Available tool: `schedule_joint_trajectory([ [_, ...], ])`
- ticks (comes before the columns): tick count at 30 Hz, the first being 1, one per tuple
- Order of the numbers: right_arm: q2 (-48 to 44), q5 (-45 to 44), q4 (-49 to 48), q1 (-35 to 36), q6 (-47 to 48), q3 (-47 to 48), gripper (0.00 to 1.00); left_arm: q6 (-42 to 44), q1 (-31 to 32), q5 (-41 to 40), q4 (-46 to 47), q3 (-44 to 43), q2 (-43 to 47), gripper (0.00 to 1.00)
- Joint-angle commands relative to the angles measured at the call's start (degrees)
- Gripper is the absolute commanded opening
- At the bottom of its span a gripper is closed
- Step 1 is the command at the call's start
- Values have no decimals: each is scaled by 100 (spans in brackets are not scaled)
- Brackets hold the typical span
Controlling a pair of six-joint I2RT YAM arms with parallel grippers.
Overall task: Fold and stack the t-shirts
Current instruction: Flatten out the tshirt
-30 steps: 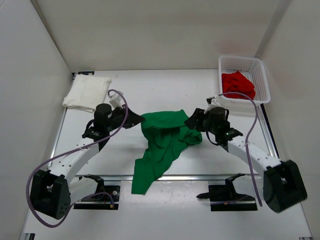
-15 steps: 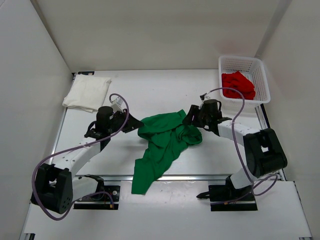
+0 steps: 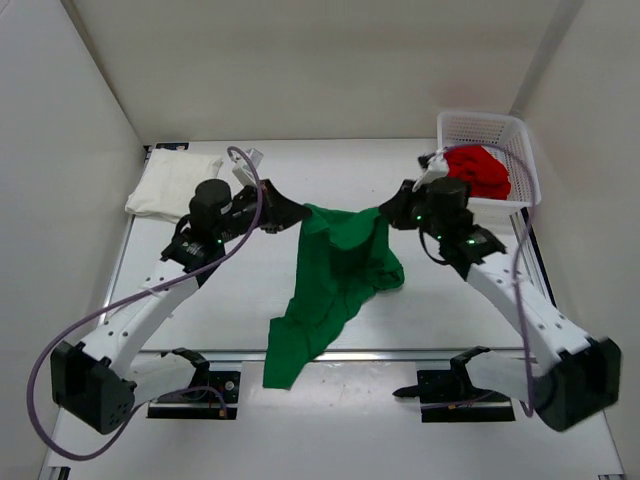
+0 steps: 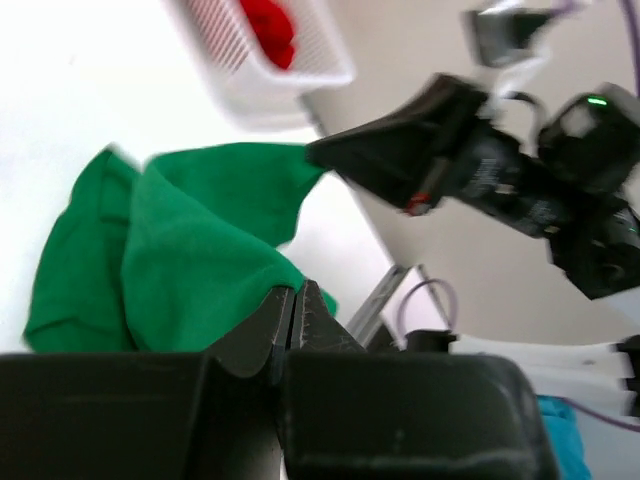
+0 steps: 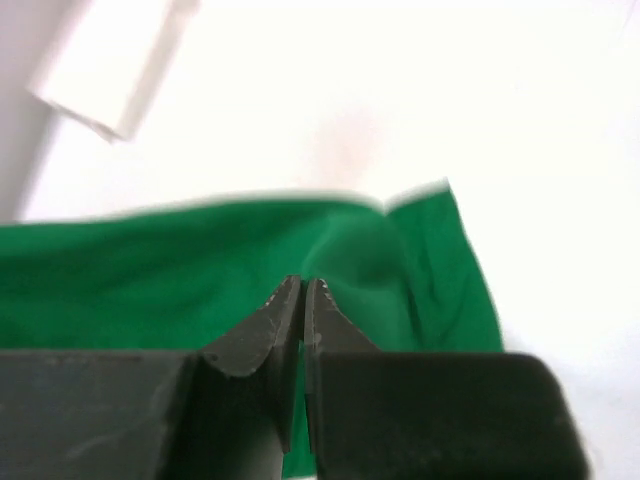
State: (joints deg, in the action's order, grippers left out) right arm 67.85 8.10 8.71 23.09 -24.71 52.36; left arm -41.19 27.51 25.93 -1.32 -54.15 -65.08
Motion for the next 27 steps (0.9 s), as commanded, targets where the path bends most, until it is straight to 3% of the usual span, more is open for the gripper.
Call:
schedule_joint_trajectory([
  [1,-991,-791,927,256,527,1237,0,-116,-183,-54,-280,-551,810,0],
  [7,-1047,-1695,2317,1265,1142,3583,0,-293,-1210,306,-974,-1755,1567,0],
  [11,-206,-1945,3064,1901,1670,5595,0,-126,-1248,123,-1555,-2652,1656,0],
  [16,1692,31,3331,365,1575,7191,0,-258,-1318,149,-1354,-2040,1735,0],
  [23,4416,684,3129,-252,1575,9009,0,68,-1546,-492,-1337,-1187,1622,0],
  [27,5613,614,2408,-384,1426,9265,0,-82,-1871,-467,-766,-598,1210,0],
])
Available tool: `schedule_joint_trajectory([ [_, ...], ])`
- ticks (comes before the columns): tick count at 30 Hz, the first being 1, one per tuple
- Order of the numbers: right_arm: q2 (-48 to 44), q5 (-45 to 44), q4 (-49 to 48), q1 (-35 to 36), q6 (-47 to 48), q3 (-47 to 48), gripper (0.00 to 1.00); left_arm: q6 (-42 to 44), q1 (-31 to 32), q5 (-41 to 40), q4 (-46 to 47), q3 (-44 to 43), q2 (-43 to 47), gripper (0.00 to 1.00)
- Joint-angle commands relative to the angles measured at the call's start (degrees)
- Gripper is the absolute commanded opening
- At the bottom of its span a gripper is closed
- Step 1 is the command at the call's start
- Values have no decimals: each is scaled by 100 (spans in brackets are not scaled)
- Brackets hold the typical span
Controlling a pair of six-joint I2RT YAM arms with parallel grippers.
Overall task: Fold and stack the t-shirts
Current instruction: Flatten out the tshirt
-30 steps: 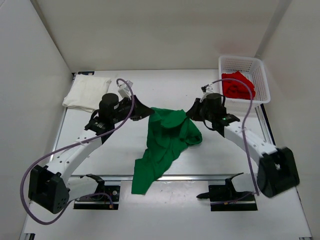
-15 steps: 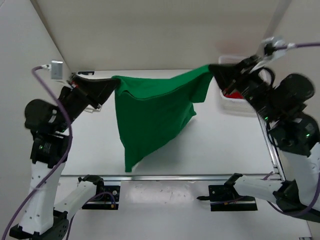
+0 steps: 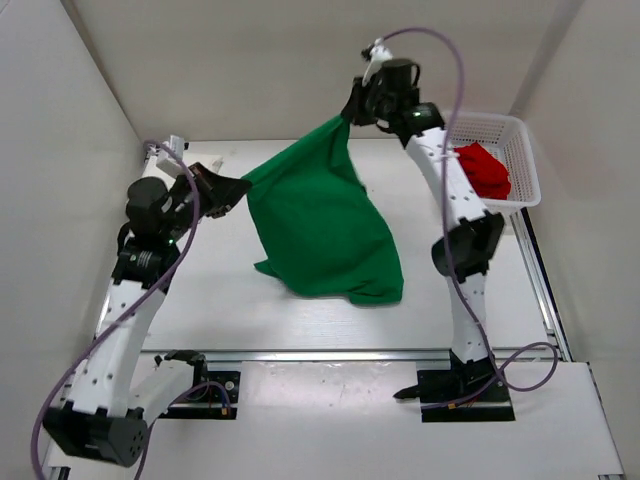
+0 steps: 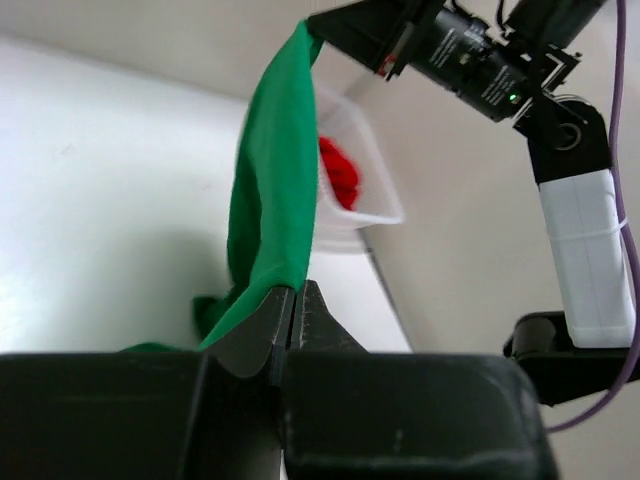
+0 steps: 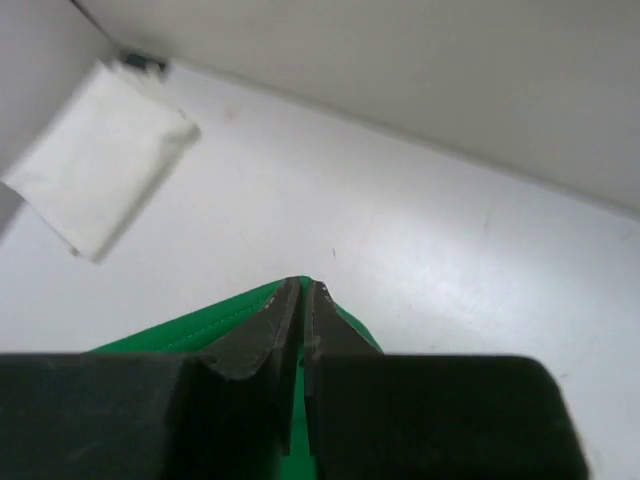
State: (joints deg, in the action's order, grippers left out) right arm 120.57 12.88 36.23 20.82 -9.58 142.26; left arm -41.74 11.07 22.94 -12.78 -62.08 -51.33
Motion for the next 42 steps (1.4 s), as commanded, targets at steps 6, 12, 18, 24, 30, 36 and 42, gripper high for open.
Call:
schedule_joint_trajectory([
  [6,881,365,-611,-236,-273,593,45,-352,-1106,-597,1144,-13,-1569,0],
  [12,-801,-300,1090,228,-219,-1572,38,-266,-1011,-509,1128,-1139,-2961,0],
  [18,-4081,-444,-2453,950,-1439,-8770,39,-186,-1107,-554,1407,-447,-2575,0],
  [24,-4579,161,-3349,829,-2151,-10436,64,-203,-976,-518,1559,99,-2101,0],
  [30,-3893,582,-4614,319,-2522,-10737,46,-177,-835,-536,1480,372,-1785,0],
  [36,-2831,1275,-4907,-525,-2636,-9648,6,-572,-966,-220,1831,1119,-1468,0],
  [42,-1891,1094,-3329,-1026,-2040,-7031,0,-1177,-1405,44,2296,2171,-1213,0],
])
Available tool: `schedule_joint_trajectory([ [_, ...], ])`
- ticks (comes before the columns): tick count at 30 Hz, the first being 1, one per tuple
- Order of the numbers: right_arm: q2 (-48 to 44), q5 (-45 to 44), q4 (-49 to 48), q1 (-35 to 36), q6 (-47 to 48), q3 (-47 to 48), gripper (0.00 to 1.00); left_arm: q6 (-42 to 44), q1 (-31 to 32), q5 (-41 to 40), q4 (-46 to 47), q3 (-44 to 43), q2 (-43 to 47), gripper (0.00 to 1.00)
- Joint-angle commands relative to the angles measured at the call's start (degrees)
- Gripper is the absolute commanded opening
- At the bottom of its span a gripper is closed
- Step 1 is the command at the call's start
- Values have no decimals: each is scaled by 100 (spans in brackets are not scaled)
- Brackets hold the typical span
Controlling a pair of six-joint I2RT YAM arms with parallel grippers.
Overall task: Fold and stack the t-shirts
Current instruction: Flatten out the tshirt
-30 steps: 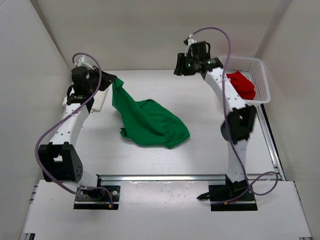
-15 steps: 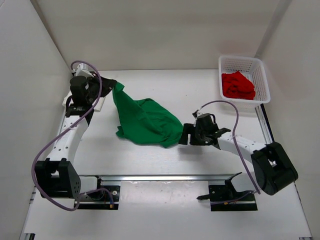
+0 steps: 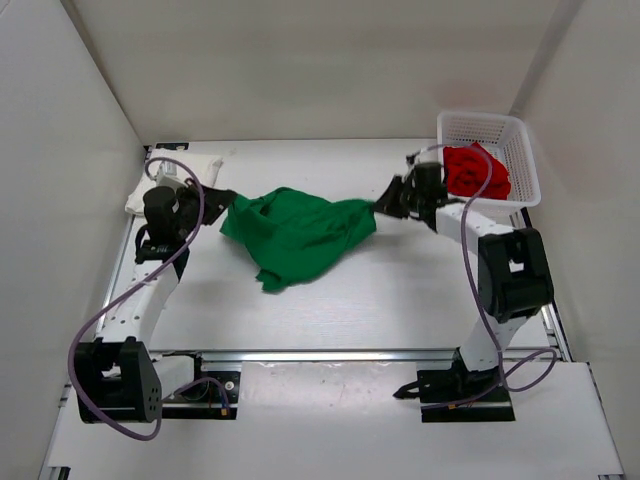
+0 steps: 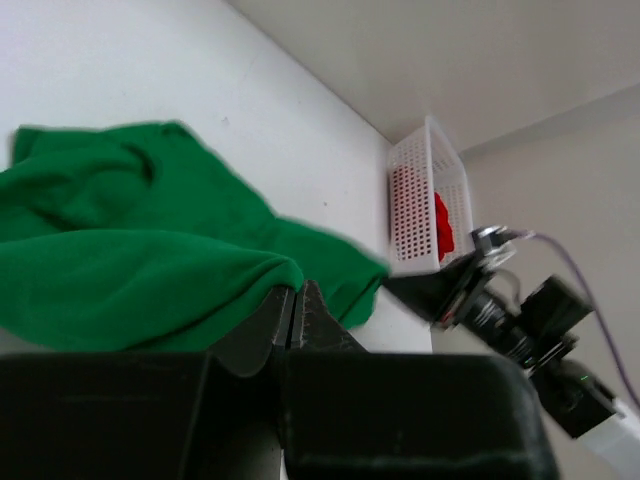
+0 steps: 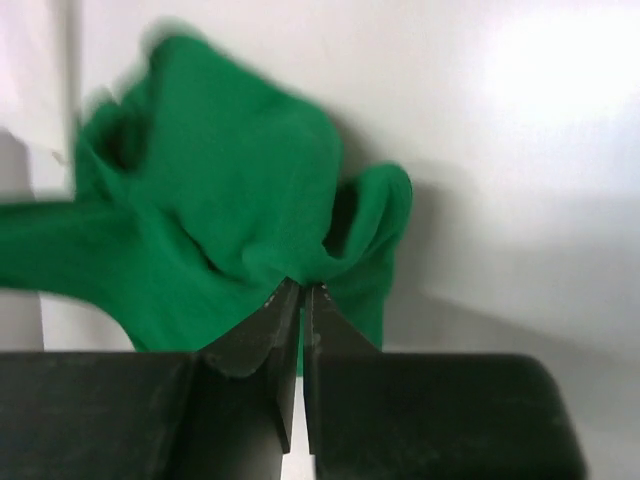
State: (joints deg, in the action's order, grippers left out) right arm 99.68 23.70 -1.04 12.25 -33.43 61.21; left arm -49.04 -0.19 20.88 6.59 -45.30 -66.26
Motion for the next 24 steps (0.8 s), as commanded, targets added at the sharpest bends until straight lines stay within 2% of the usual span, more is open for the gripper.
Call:
schedule_joint_trajectory([
  [1,340,20,881,-292,494,1817,0,-571,-419,354,500,800,376,1],
  [2,646,20,1130,-363,617,2546,0,-633,-490,346,623,882,447,1],
  [5,1053,-137,2044,-329,951,3737,0,-607,-527,284,642,1181,509,0],
  [7,905,-339,2055,-172,1110,3628,0,-590,-387,293,642,1120,509,0],
  [11,-579,-971,1844,102,1234,2338,0,-458,246,4,449,637,632,0],
  [15,-2325,-1464,2037,452,1478,1684,0,-554,72,178,510,329,763,0],
  [18,-2935,-1903,2790,830,1733,2286,0,-633,-226,337,457,276,921,0],
  [22,-2867,-2317,3443,1358,2112,3684,0,-625,-254,338,387,223,1150,0],
  [24,-2735,-2126,3584,1202,2183,3967,0,-660,-272,389,378,302,1203,0],
])
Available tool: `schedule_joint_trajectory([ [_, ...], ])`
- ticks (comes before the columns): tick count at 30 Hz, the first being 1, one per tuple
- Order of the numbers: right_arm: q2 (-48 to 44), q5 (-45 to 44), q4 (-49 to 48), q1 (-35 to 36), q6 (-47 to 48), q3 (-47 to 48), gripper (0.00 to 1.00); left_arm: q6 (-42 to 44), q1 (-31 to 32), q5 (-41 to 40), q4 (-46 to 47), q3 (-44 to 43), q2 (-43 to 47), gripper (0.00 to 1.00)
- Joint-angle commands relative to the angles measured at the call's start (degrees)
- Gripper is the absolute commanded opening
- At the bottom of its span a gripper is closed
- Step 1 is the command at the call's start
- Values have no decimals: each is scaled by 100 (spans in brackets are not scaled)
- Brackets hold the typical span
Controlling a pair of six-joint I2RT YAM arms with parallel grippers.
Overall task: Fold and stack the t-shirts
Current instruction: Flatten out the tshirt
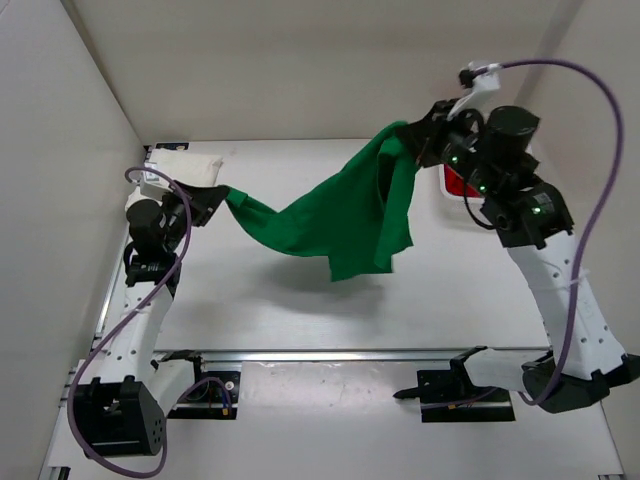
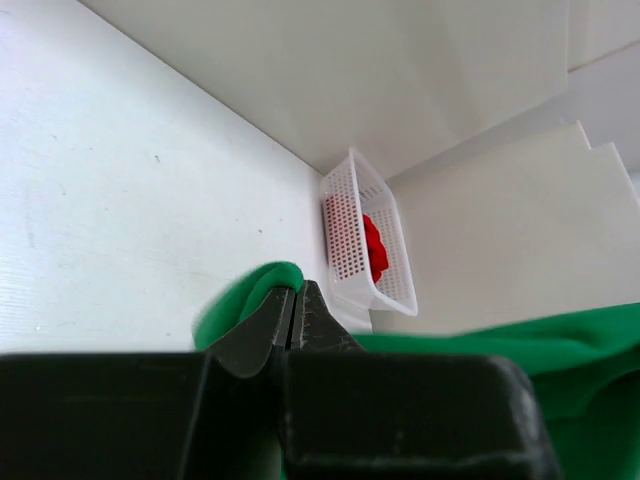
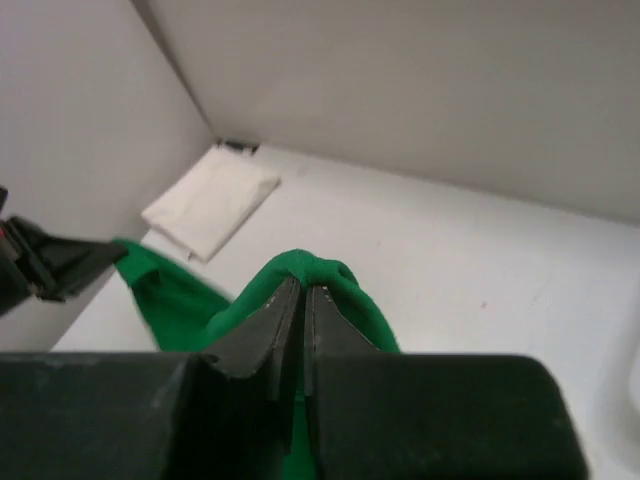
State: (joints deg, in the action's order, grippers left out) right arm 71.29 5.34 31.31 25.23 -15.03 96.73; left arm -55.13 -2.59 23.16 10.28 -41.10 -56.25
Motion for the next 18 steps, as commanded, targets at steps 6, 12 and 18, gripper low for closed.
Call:
schedule_joint_trajectory([
  [6,727,642,-491,-1028,220,-635,0,143,-40,49,-123,163,299,0],
  [12,2709,1364,-1206,-1451,88,-763,0,213,-57,-57,62,822,263,0],
  [18,6523,1268,1602,-1503,71,6265,23,187,-259,-136,369,1166,-228,0],
])
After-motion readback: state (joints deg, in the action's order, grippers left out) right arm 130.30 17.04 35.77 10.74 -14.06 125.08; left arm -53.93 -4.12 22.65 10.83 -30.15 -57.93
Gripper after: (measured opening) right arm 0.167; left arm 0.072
